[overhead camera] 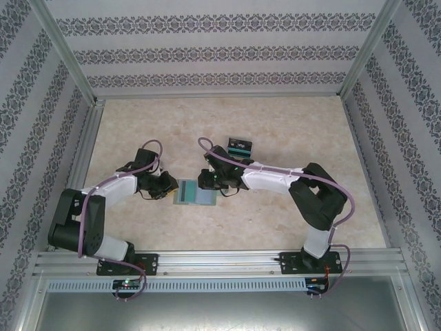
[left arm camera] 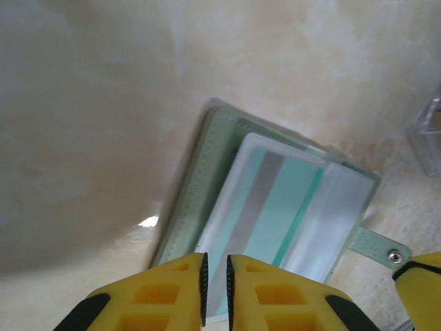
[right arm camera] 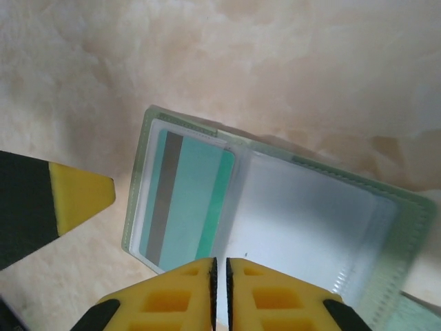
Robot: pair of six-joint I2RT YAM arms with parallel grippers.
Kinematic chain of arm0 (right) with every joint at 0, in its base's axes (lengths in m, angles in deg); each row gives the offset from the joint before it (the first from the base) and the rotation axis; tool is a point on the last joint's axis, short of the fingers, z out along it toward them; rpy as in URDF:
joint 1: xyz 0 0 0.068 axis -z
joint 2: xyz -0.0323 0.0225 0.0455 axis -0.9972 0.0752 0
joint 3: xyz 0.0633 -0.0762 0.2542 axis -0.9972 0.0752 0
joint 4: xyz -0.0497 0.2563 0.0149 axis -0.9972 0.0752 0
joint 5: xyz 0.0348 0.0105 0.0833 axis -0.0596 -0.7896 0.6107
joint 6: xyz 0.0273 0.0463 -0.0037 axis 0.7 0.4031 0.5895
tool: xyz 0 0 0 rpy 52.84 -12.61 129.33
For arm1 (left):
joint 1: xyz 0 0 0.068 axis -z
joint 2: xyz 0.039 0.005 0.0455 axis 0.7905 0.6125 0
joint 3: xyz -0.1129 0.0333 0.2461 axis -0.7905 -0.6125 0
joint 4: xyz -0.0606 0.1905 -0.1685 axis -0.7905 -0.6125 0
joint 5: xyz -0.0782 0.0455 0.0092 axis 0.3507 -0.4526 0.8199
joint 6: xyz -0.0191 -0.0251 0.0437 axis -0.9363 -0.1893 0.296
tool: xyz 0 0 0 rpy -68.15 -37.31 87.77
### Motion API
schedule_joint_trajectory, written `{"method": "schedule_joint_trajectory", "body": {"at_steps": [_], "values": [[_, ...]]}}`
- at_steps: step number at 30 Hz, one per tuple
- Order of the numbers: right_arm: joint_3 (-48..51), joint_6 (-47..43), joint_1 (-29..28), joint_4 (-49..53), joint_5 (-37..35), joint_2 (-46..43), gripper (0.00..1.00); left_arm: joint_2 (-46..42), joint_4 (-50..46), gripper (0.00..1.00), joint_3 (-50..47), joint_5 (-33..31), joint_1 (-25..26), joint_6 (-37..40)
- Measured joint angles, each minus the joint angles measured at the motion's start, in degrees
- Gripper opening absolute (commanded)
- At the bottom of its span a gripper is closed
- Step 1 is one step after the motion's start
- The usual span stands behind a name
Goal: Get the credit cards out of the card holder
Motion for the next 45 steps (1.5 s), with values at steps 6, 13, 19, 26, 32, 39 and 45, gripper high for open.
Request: {"method": "schedule_joint_trajectory", "body": {"at_steps": [6,13,19,26,32,39,45], "values": [[-1.81,1.90,-0.48,-0.68,3.61,4.55,0.14,1.31,1.79,0.17,-1.46,0.52,0.00,-0.44],[-2.54,3.37,-0.46,-1.03,5.42,6.14,0.16,2.12,3.28,0.16,-1.60,1.29,0.07,-0.87],[-3.48,3.91,-0.46,-1.36,6.60,7.67,0.19,3.04,4.61,0.15,-2.10,1.36,0.59,-1.55],[-3.72,4.96,-0.35,-1.42,7.30,9.07,0.19,3.06,5.29,0.14,-2.29,1.46,0.90,-1.99],[-4.15,5.44,-0.33,-0.57,7.43,9.16,0.21,3.08,5.46,0.12,-2.40,1.42,1.25,-2.40],[-4.48,6.51,-0.33,-0.02,7.63,9.31,0.22,3.15,5.86,0.10,-2.51,1.16,1.92,-2.80],[-4.20,7.91,0.44,-2.54,9.44,9.86,0.18,3.37,6.12,0.10,-2.51,1.07,2.19,-3.02]]}}
